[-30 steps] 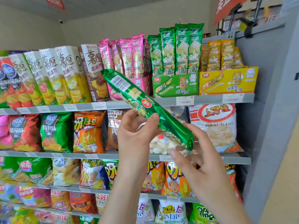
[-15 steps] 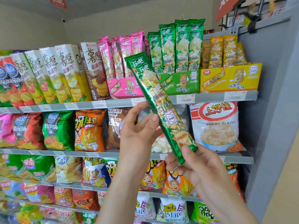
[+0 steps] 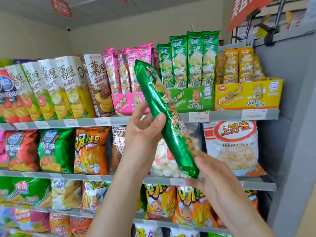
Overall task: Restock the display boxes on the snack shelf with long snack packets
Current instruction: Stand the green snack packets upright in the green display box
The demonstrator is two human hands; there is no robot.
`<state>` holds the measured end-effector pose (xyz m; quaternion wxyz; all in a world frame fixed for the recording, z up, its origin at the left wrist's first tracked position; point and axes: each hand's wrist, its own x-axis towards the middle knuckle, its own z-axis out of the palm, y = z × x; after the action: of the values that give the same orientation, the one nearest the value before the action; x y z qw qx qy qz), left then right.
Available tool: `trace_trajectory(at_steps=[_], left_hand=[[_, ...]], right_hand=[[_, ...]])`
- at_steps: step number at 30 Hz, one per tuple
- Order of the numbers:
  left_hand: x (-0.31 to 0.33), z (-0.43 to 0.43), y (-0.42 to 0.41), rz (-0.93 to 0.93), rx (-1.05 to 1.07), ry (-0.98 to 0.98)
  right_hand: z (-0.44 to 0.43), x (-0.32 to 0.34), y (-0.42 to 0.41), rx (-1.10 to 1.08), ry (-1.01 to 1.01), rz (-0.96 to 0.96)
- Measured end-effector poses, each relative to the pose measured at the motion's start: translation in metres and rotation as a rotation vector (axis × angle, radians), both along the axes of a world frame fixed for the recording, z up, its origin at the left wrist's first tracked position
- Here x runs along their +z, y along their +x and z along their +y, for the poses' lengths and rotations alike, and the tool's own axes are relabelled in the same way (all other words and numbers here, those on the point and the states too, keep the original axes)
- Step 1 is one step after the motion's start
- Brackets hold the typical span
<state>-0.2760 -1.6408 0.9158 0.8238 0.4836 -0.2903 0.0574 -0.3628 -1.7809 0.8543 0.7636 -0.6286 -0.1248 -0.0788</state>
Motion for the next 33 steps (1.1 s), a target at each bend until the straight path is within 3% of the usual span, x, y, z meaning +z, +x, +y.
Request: trace_trajectory(at_steps=[3,6,11,17,23,28,33], left_hand=[[0.004,0.003,0.011,-0.115,0.01,0.117],[0.013,0.008,0.028,-0.24,-0.057,0.164],[0.058,0.014,0.062,-0.299,-0.069,0.199],[0.124,0.022,0.1,-0.501,0.202,0.389],[0.172,0.023,0.13,-0.584,0.129,0.513],[0.205,0.015,0.147,-0.656,0.209,0.321],[0.234,0.013,0.169,-0.717,0.366,0.068]], right_hand=[[-0.001,0.011,0.009,-0.145,-0.327,-0.143],[0.009,0.019,0.027,-0.308,-0.525,-0.224],[0.015,0.036,0.059,-0.544,-0.686,-0.302],[0.027,0.056,0.09,-0.834,-0.923,-0.443],[0.033,0.1,0.116,-1.07,-1.125,-0.516],[0.03,0.136,0.131,-1.036,-1.135,-0.527],[-0.004,0.187,0.142,-1.204,-1.072,-0.767]])
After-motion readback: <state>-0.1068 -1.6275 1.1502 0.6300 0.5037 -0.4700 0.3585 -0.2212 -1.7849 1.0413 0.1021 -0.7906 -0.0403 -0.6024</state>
